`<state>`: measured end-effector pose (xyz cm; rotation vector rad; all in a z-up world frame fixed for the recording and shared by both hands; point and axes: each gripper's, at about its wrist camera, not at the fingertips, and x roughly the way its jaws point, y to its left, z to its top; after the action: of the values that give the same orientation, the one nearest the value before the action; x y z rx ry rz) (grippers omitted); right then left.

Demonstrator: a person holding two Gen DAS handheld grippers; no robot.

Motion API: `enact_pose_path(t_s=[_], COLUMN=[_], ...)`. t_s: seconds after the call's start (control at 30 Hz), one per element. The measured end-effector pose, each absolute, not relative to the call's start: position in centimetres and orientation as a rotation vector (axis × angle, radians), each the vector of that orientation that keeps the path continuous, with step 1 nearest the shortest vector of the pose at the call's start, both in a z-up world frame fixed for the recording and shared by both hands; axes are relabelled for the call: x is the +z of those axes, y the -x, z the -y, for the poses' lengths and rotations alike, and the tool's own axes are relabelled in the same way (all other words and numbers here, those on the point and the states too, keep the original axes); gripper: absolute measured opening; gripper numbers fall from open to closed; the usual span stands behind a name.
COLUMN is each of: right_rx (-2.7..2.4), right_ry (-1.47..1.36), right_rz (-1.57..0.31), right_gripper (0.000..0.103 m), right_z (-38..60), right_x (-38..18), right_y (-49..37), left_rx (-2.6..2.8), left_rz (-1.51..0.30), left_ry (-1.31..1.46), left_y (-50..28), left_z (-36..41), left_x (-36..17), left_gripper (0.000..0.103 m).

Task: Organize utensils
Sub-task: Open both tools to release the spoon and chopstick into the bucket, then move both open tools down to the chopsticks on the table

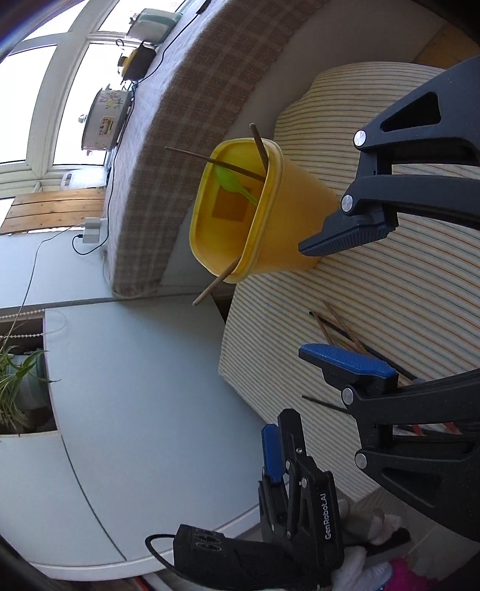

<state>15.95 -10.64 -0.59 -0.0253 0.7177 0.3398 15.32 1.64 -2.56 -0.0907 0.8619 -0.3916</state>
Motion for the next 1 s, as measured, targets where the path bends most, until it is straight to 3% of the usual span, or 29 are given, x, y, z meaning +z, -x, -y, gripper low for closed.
enact_pose_path(t_s=[0.43,0.5,0.77,0.87,1.0], right_rx=[0.398,0.404,0.412,0.401,0.376], right_ry=[-0.094,-0.152,-0.314,-0.367,-0.434], right_rz=[-1.007,-1.056,-1.173,-1.209,-1.239], right_gripper=[0.048,0.048,0.047,0.039,0.036], right_z=[8.8,8.9,8.4,8.3,8.5], right_x=[-7.2,-8.2,-10.8,-11.8,-13.0], right_y=[-18.3,-18.9,-20.8,-21.6,-22.4], left_rx=[-0.441,-0.444,-0.443,-0.439,-0.445], left_rz=[-1.097,-1.125,-1.176,-1.193,-1.212], left_ry=[0.010,-0.013,-0.052,-0.051,-0.035], left_y=[-17.5,-17.7,-18.8,-19.3,-19.8], left_z=[-0.7,-0.5,-0.1,0.0,0.1], left_x=[-8.3,-9.0,-10.5,-11.1,-11.8], left_gripper=[0.041,0.035,0.031,0.028,0.025])
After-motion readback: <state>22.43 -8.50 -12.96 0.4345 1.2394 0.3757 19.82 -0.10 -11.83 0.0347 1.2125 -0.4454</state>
